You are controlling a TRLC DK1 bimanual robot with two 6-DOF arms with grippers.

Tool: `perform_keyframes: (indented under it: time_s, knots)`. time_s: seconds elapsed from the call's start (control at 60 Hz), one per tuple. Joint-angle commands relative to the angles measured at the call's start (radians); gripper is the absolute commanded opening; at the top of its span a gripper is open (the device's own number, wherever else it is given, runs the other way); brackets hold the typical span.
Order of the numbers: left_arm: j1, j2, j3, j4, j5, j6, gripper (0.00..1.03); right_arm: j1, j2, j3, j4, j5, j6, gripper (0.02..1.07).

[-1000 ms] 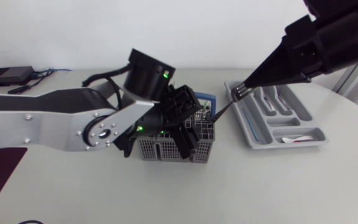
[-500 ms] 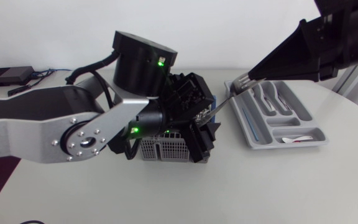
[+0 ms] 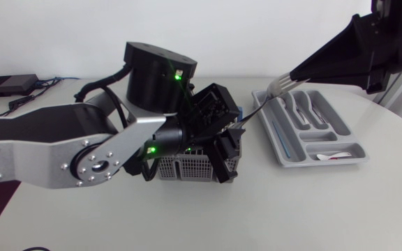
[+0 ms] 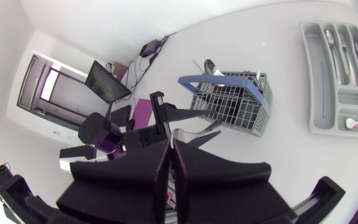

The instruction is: Unload the cutlery basket into the drawer organizer.

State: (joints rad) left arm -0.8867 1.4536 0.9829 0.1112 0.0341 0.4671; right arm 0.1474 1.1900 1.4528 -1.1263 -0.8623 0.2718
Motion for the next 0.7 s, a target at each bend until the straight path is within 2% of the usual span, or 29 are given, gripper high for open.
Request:
perform_keyframes:
  time_s: [0.0,0.067,0.15,0.683]
  knots:
    - [-0.011,0.002,-0.023,0.019,0.018,-0.024,0.42,-0.008,-0.003,-0.022,-0.004,-0.023,0.037,0.08]
    - [-0.014,0.004,-0.023,0.025,0.020,-0.024,0.41,-0.011,-0.003,-0.026,-0.004,-0.026,0.038,0.08]
    - [-0.015,0.005,-0.023,0.031,0.030,-0.024,0.34,-0.012,-0.003,-0.028,-0.004,-0.030,0.038,0.08]
    - [-0.028,-0.007,-0.055,0.058,0.030,-0.015,0.27,-0.014,-0.012,-0.042,-0.003,-0.050,0.027,0.08]
